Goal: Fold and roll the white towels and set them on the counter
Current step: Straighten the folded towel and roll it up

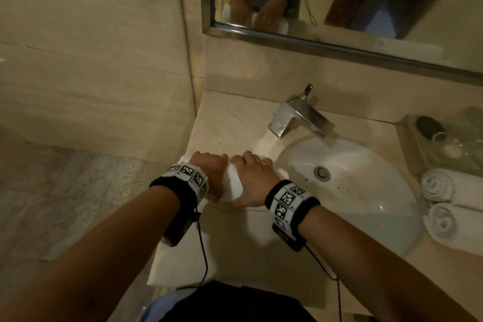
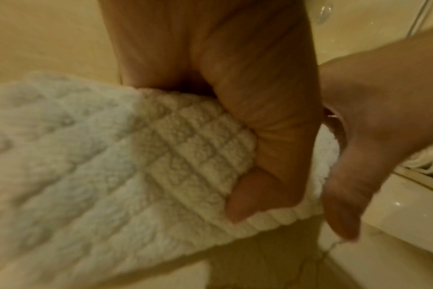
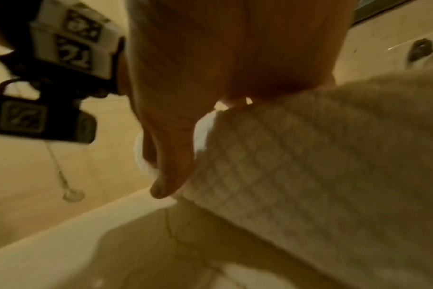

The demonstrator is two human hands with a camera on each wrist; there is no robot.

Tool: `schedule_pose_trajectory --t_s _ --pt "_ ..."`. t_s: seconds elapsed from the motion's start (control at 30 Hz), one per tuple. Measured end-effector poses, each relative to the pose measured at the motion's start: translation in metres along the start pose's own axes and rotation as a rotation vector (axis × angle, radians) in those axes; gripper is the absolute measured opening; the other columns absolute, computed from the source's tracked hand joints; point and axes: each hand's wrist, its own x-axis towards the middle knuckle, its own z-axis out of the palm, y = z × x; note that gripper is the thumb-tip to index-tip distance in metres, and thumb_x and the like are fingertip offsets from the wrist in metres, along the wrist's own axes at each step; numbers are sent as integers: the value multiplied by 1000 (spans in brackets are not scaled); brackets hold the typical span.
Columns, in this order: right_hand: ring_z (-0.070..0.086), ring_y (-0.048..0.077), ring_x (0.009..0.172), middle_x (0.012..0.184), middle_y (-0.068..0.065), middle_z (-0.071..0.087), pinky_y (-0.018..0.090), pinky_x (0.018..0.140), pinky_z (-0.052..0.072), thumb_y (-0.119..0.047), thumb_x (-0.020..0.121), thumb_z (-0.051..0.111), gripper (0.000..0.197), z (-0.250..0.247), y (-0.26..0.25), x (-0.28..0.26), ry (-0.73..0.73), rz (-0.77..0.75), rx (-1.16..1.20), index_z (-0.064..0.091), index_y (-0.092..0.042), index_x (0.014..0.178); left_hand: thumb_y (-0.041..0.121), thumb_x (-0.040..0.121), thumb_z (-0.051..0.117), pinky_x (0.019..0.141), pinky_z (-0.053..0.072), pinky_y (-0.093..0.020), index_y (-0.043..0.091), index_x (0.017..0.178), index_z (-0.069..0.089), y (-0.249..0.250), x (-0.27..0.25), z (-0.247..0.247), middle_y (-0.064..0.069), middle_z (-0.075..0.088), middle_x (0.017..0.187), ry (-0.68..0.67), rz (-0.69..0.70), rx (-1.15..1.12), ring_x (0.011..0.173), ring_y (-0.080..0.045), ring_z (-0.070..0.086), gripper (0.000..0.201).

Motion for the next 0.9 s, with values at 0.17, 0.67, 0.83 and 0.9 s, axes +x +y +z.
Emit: schedule_pose_trajectory --t_s 0.17,0.67,0.83,0.9 --pt "50 26 114 126 5 48 40 97 38 -48 64 78 93 -1 -4 -1 40 -38 -2 31 -17 138 33 51 80 83 46 -33 17 128 38 -3 5 1 -6 53 124 -77 -11 -146 111 -27 54 89" --pt "56 16 103 115 -11 61 38 96 45 -79 42 73 96 -20 45 14 -20 172 365 49 -36 124 77 51 70 78 41 -26 20 109 62 -48 2 17 0 63 113 292 -415 -1030 93 -17 54 82" --pt "51 16 112 123 -7 54 35 95 46 -64 55 81 83 -1 68 1 46 308 801 52 -31 125 74 63 65 82 43 -29 14 109 64 -48 7 14 -7 65 117 326 -493 -1159 106 -26 59 75" --pt "50 18 116 126 -6 52 37 97 46 -61 56 82 81 5 68 0 73 344 938 51 -32 125 70 68 66 89 42 -33 10 117 60 -48 7 13 -9 63 121 363 -549 -1245 111 -28 57 78"
